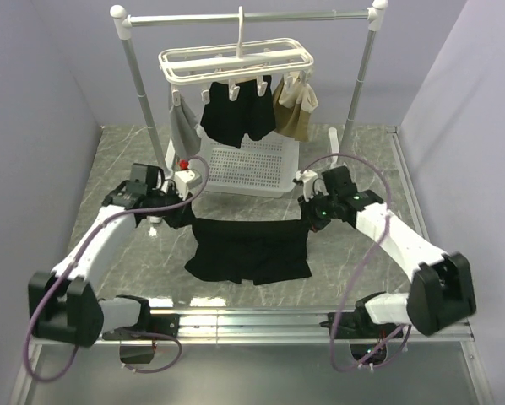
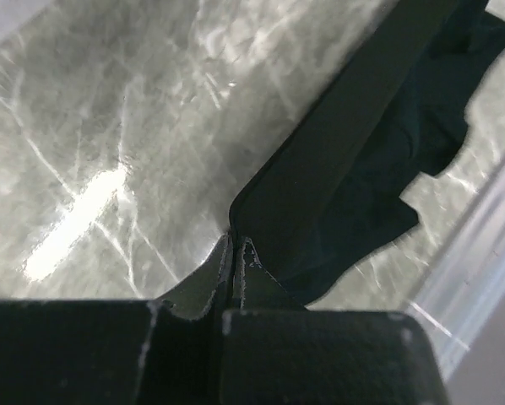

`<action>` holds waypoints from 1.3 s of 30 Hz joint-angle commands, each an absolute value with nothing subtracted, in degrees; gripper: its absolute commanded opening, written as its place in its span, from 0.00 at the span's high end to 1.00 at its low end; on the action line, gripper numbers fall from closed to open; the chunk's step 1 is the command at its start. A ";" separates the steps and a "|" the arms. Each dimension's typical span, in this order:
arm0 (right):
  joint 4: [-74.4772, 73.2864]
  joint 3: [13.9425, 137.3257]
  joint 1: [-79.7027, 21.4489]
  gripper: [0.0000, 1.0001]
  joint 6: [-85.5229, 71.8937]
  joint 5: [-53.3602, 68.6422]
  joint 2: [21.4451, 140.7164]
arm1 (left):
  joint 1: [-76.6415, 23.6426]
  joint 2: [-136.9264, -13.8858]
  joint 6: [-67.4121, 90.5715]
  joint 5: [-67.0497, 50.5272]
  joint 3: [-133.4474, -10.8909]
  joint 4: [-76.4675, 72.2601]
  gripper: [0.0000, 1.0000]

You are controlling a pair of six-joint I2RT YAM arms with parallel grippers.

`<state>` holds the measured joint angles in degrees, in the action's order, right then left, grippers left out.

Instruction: Clip the underwear to the hanger

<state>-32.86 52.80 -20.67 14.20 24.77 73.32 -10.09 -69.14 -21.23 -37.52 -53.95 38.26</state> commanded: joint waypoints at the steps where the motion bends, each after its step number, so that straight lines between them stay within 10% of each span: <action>1: -23.75 51.95 -20.22 1.00 14.77 18.55 77.85 | -10.37 -72.93 -17.06 -34.46 -51.95 25.17 1.00; 11: -13.45 53.87 -19.51 1.00 13.19 12.75 91.31 | -13.54 -85.86 -14.77 -27.16 -50.27 7.74 0.99; 20: -18.35 54.32 -17.14 0.50 11.16 15.46 84.13 | -13.54 -77.45 -19.06 -31.19 -50.28 15.97 0.43; 39: -22.95 60.99 -15.38 0.23 6.69 25.49 48.17 | -13.54 -42.45 -2.57 -30.51 -58.35 23.66 0.10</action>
